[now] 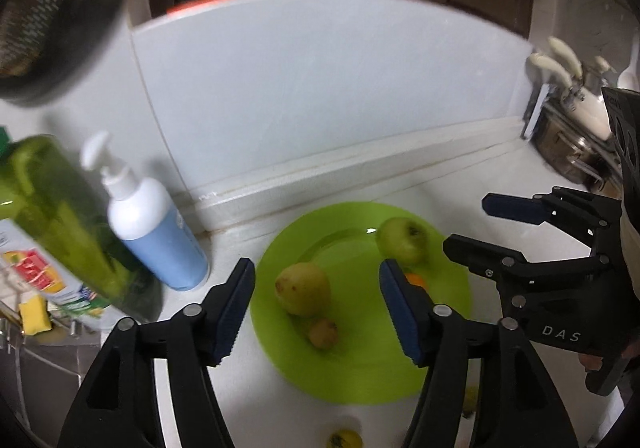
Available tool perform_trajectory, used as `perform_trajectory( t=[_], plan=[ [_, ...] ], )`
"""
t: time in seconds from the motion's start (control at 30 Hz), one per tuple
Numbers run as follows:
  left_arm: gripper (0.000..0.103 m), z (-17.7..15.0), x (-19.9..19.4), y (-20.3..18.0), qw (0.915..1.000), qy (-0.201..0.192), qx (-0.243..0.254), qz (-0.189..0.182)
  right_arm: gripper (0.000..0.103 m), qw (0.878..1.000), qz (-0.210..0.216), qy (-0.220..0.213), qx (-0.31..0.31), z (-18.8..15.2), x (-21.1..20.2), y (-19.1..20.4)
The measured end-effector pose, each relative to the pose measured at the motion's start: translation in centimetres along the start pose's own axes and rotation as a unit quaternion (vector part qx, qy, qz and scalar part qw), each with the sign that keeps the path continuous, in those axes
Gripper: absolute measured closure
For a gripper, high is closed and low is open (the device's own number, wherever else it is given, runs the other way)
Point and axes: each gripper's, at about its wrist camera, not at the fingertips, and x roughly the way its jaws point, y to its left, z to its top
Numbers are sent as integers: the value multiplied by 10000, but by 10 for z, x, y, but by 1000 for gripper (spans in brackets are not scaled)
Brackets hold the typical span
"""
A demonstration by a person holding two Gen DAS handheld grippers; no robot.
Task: Organize fruits
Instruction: 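Carry pear and apple onto the green plate and open both tools, then move both open tools toward the two oranges on the counter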
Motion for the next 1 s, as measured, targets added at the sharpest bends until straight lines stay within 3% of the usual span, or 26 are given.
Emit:
perform_trajectory(
  t=[0.4,0.67,1.0],
  plan=[
    [22,-22,-89,-24,9977,-670,62,54,37,9975,-204,-679,-9,-27,-90,14],
    [21,-54,-116,-47,9975,-702,102,16,37,9960,-371,-809,-58,-57,-127,20],
    [21,-93,-123,-69,9984,-531,188,-79,37,9965,-521,-645,-96,-102,-149,21]
  ],
)
